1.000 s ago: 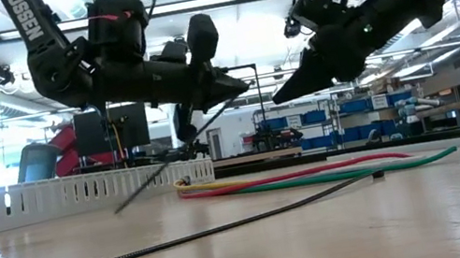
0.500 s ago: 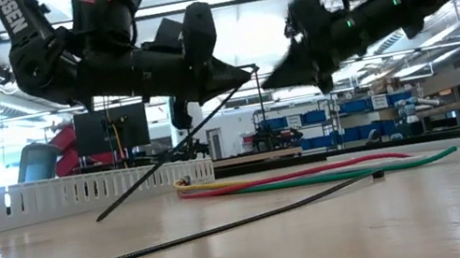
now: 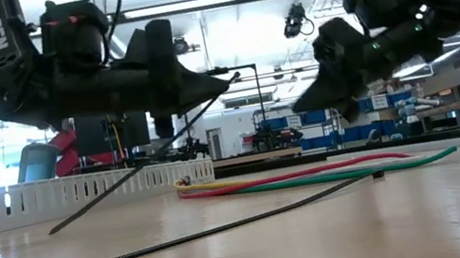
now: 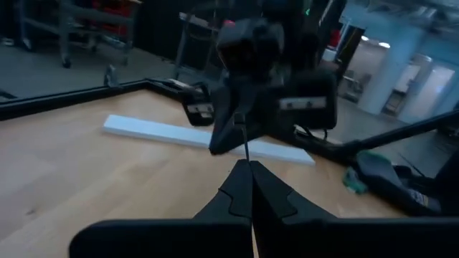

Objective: Ziptie cables
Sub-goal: Insert the black zip tie into the lock head

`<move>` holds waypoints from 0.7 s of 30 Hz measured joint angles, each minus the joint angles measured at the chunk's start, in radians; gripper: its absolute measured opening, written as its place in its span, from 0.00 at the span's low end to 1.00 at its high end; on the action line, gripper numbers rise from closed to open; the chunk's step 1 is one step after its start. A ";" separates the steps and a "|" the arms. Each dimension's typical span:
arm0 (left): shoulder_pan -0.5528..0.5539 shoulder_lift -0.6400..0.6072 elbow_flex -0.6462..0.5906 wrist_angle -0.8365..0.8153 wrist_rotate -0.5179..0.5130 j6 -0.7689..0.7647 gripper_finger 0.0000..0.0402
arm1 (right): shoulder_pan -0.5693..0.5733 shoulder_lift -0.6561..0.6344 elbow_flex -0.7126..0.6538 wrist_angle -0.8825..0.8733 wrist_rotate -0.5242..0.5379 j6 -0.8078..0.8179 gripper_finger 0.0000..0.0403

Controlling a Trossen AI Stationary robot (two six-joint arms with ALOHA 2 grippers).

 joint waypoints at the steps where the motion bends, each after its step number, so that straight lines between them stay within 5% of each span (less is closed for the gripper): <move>1: 0.005 0.004 0.007 -0.001 0.017 0.003 0.00 | 0.007 0.000 0.014 0.002 0.001 -0.007 0.01; 12: 0.009 0.013 0.059 -0.003 0.073 0.014 0.00 | 0.070 0.000 0.114 0.036 0.029 -0.070 0.20; 21: 0.009 0.013 0.090 -0.005 0.064 0.013 0.00 | 0.082 0.000 0.139 0.034 0.028 -0.082 0.23</move>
